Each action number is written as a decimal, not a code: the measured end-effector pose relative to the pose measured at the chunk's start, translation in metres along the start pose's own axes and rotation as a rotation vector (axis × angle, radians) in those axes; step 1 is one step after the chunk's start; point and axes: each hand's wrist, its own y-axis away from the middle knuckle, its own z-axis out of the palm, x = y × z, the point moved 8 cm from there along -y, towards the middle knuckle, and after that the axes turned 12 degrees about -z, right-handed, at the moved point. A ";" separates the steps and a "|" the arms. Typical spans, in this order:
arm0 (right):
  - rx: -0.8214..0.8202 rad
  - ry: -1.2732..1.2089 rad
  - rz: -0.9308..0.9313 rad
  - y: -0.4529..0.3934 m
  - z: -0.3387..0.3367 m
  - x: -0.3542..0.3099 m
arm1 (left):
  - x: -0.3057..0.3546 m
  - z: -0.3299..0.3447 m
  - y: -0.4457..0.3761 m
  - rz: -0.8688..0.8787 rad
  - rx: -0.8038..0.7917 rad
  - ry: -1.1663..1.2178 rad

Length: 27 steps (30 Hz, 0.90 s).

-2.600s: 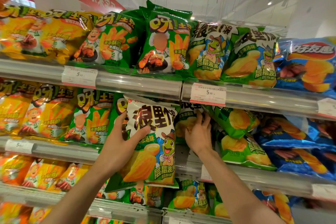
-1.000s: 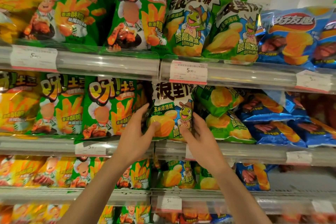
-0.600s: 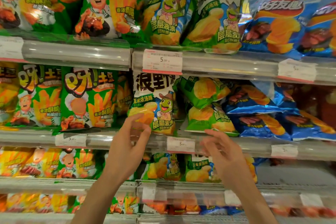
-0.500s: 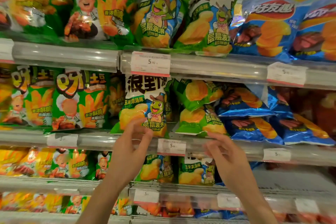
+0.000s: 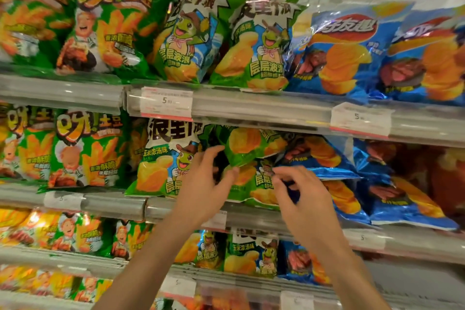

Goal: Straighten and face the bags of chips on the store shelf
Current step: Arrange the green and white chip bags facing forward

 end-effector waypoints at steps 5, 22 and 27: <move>-0.034 0.192 -0.068 -0.019 0.010 0.015 | 0.015 0.027 -0.031 0.014 -0.023 -0.269; -0.024 0.398 0.051 -0.047 0.022 0.024 | 0.004 0.002 -0.022 0.219 -0.088 0.028; -0.104 0.415 -0.006 -0.051 0.037 0.023 | 0.000 -0.019 -0.012 0.329 -0.003 -0.136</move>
